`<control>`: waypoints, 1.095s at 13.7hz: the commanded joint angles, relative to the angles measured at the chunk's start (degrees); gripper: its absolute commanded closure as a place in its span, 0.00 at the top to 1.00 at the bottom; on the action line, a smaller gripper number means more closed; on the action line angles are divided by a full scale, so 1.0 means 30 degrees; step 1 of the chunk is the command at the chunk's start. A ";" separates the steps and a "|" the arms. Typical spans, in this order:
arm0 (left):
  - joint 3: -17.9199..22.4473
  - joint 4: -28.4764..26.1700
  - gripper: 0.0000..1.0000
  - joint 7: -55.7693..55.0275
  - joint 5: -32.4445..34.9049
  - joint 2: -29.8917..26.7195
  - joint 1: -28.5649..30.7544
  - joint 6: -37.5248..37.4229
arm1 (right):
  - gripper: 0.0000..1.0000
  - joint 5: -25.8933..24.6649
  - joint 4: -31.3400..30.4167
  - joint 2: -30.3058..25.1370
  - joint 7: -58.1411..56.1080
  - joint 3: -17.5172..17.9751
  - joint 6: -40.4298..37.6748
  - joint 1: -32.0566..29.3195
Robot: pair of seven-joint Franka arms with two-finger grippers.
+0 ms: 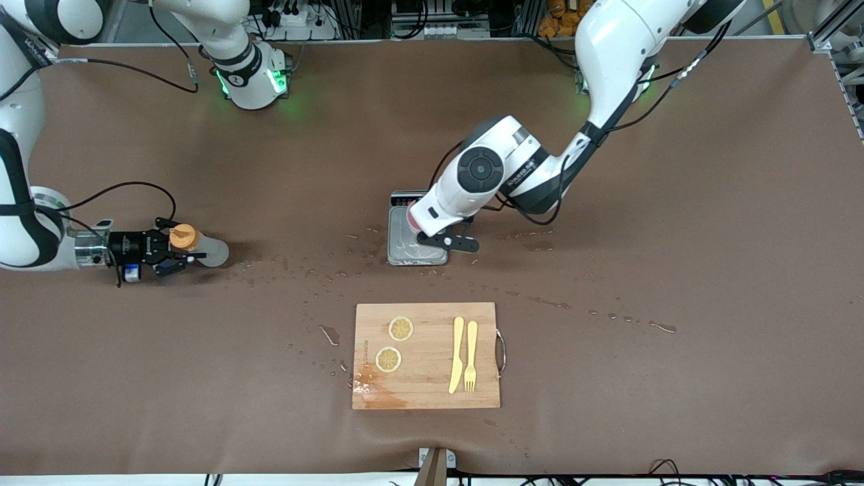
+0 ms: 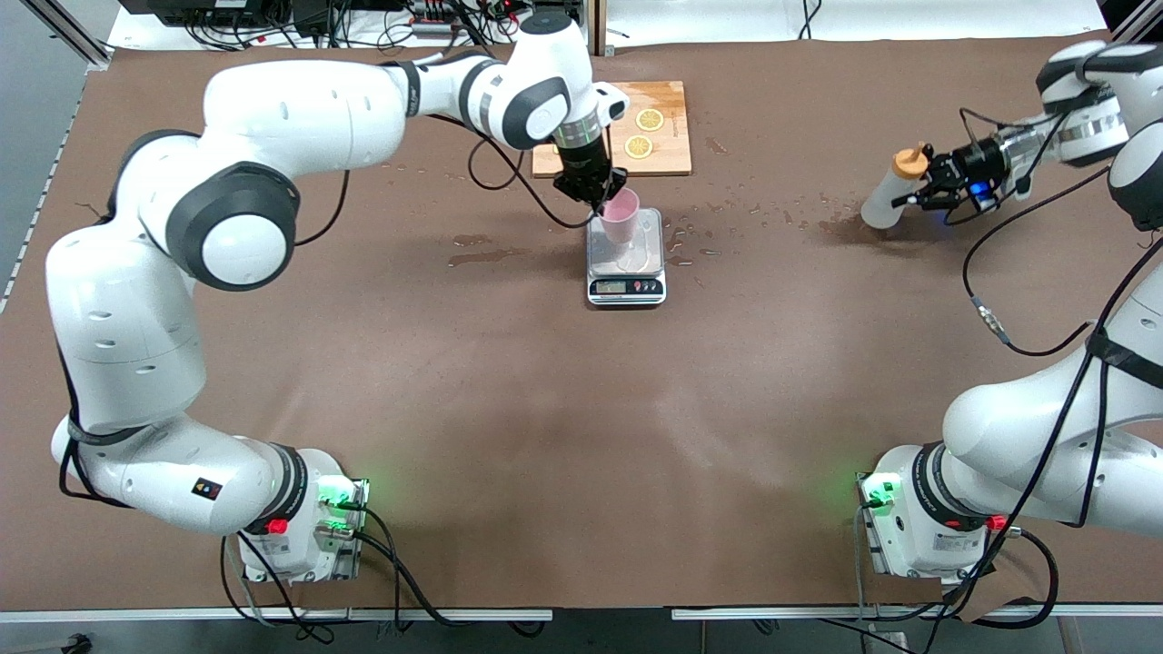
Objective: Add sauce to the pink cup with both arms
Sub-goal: 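Release the cup on the scale while the right gripper lifts the bottle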
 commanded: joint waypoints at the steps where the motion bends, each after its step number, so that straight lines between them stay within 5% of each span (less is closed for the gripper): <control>1: 0.0673 0.0697 0.00 -0.0514 0.0376 0.0422 -0.0732 0.0361 | 0.43 -0.0831 -0.0292 -0.1966 0.2112 -0.0075 -0.0181 0.0798; 6: 0.1553 0.0697 0.00 -0.0484 0.0376 0.0774 -0.1203 0.1589 | 0.43 -0.1184 0.0176 -0.3550 0.5218 -0.0103 -0.0122 0.2262; 7: 0.1554 0.0697 0.29 -0.0571 0.0318 0.0774 -0.1203 0.1707 | 0.43 -0.1330 0.0264 -0.3785 0.5688 -0.0104 -0.0093 0.2526; 8: 0.1554 0.0697 0.99 -0.0746 0.0317 0.0774 -0.1174 0.1912 | 0.43 -0.1505 0.0381 -0.4019 0.6186 -0.0075 -0.0034 0.2877; 15: 0.1554 0.0610 1.00 -0.0543 0.0405 -0.1622 -0.0006 0.1712 | 0.43 -0.2939 0.0792 -0.4928 0.8648 -0.0075 0.0843 0.4782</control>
